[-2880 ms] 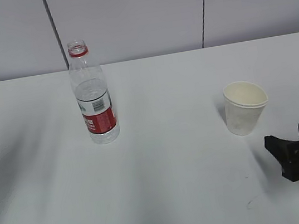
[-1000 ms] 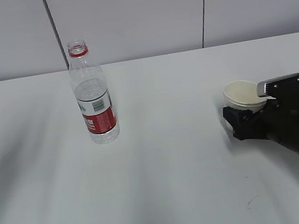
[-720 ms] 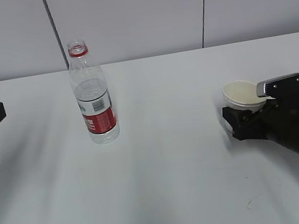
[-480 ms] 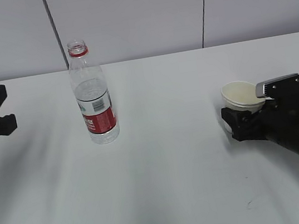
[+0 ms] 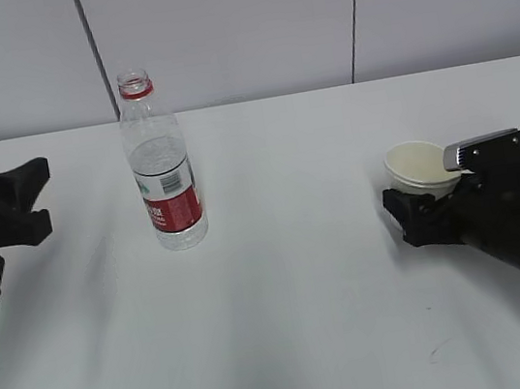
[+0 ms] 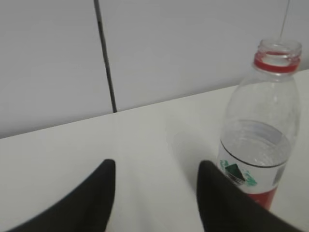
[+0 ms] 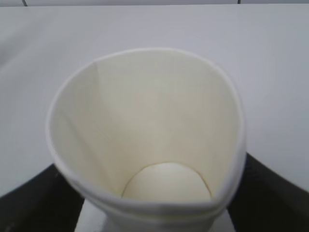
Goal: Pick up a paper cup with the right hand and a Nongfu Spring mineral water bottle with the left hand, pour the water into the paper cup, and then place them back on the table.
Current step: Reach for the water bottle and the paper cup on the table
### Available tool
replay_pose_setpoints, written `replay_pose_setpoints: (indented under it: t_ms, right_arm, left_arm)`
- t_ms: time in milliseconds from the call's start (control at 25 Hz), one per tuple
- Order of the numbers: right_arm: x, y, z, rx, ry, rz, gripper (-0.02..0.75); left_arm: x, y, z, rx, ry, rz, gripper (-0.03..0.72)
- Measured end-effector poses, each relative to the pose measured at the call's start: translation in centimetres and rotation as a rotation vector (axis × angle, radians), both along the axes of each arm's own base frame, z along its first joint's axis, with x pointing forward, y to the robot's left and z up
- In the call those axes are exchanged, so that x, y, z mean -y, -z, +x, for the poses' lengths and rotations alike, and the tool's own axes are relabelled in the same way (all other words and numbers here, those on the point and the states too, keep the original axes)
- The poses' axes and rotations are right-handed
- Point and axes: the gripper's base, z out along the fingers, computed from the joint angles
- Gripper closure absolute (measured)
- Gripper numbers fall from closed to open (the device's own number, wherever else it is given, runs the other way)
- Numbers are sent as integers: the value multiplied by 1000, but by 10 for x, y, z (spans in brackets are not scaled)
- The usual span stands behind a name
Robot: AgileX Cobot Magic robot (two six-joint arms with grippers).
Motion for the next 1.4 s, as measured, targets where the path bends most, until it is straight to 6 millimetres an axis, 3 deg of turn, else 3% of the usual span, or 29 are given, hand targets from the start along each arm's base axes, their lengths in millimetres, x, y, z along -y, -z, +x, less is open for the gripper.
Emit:
replay_pose_setpoints:
  t_ms: [120,240,480,840,1400]
  right_arm:
    - [0,0,0,0,0,0,113]
    - [0,0,0,0,0,0,113]
    - [0,0,0,0,0,0,120]
    - [0,0,0,0,0,0,220]
    - [0,0,0,1,-1,-2,230]
  left_arm:
    - [4,8,2,-24,40,2,177]
    - [12,16,3,-46,77,-4,143]
    - [27,32,5,-54,143,-15,133]
    - [33,61,14,-38,167,-64,133]
    - [44,95,26,-82,239,-75,133]
